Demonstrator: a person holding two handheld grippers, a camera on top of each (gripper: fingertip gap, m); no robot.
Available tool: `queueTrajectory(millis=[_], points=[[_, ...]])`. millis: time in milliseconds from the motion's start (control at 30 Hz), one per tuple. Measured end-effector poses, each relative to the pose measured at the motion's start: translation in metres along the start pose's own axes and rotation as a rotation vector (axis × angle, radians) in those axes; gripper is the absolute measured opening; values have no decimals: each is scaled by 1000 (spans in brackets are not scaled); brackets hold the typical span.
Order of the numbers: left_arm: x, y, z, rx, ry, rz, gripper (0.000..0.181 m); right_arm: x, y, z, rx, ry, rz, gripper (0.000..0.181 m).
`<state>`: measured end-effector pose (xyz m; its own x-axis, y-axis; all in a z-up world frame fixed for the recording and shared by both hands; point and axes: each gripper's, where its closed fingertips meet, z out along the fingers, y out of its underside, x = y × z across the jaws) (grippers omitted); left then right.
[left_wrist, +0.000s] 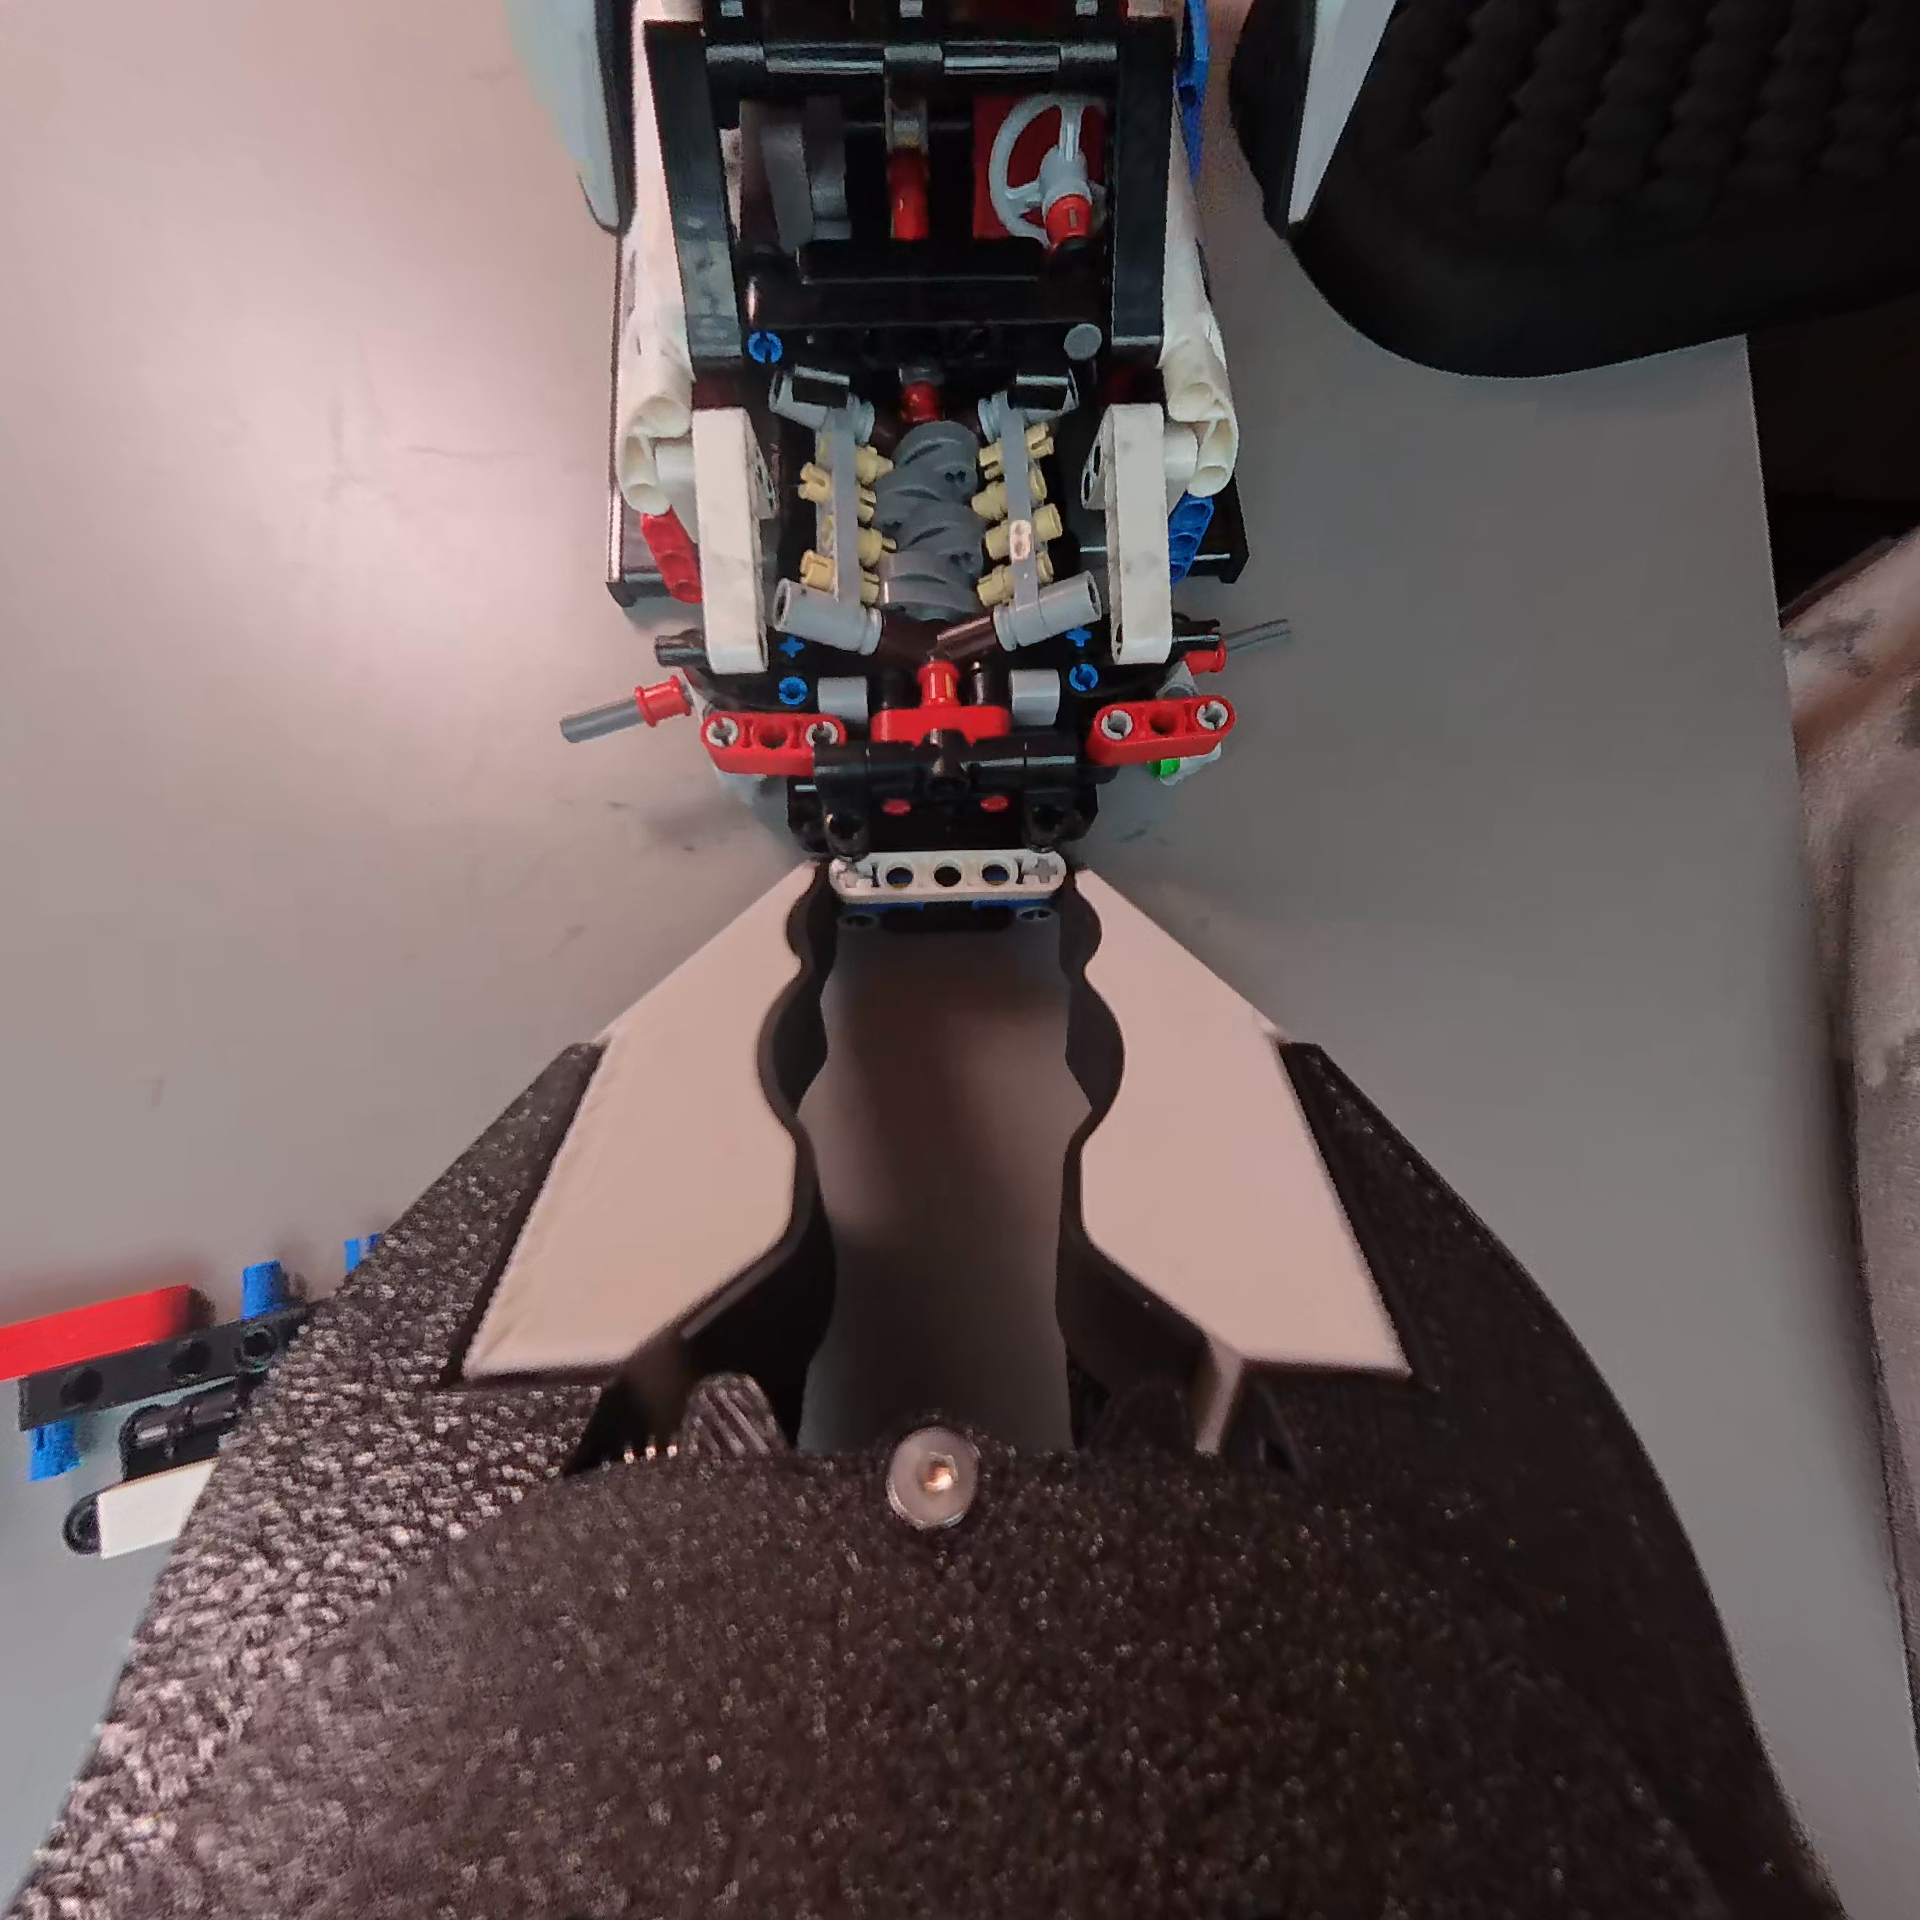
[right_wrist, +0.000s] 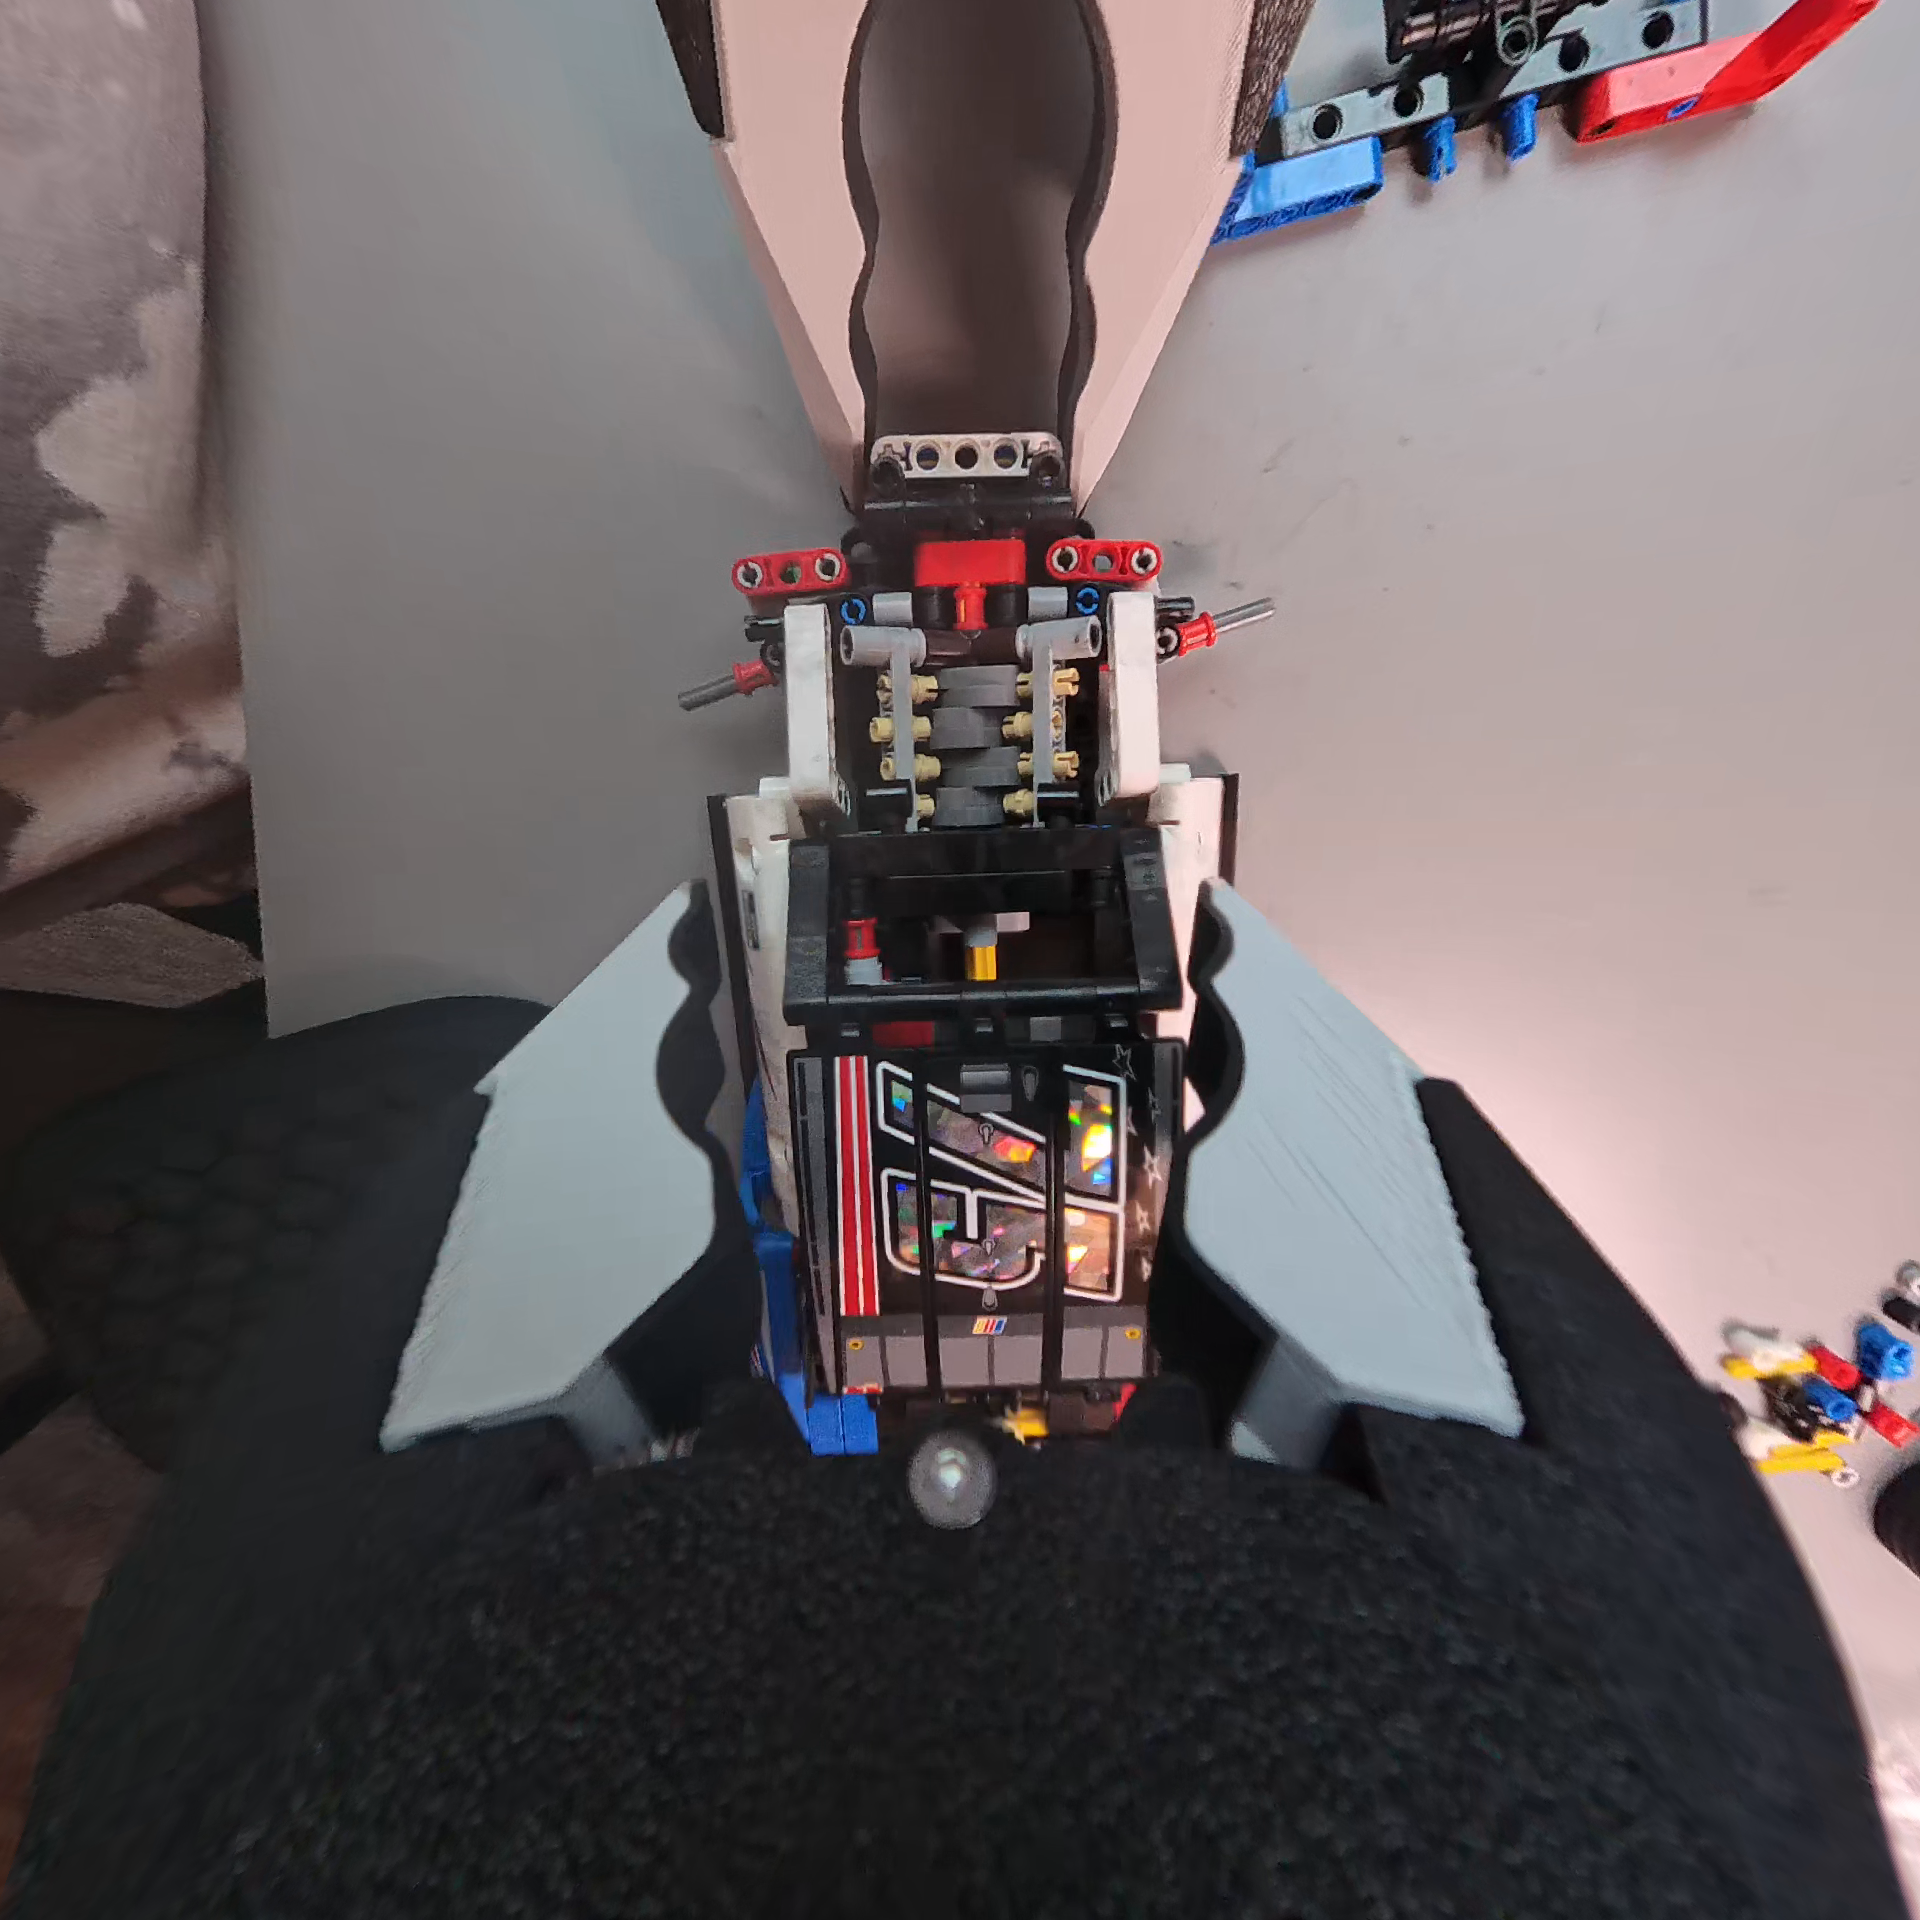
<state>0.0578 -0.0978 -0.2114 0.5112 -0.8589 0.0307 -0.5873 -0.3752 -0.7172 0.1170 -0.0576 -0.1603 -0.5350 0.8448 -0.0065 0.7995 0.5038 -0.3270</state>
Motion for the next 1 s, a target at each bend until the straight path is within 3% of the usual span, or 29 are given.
queueTrajectory(millis=[133,367,733,867,1000], points=[[0,0,0,-3,1,7,43,4,6,4,-88,48,-31,80],[5,1,-1,-11,25,16,53,4,5,5,-181,46,-74,81],[-2,3,-3,-31,1,-20,41,9,26,-18,-127,19,63,88],[-2,3,-3,-15,-8,-22,41,17,83,-37,-203,72,168,102],[-2,2,-2,-14,-5,-19,40,14,139,-36,-233,100,296,112]])
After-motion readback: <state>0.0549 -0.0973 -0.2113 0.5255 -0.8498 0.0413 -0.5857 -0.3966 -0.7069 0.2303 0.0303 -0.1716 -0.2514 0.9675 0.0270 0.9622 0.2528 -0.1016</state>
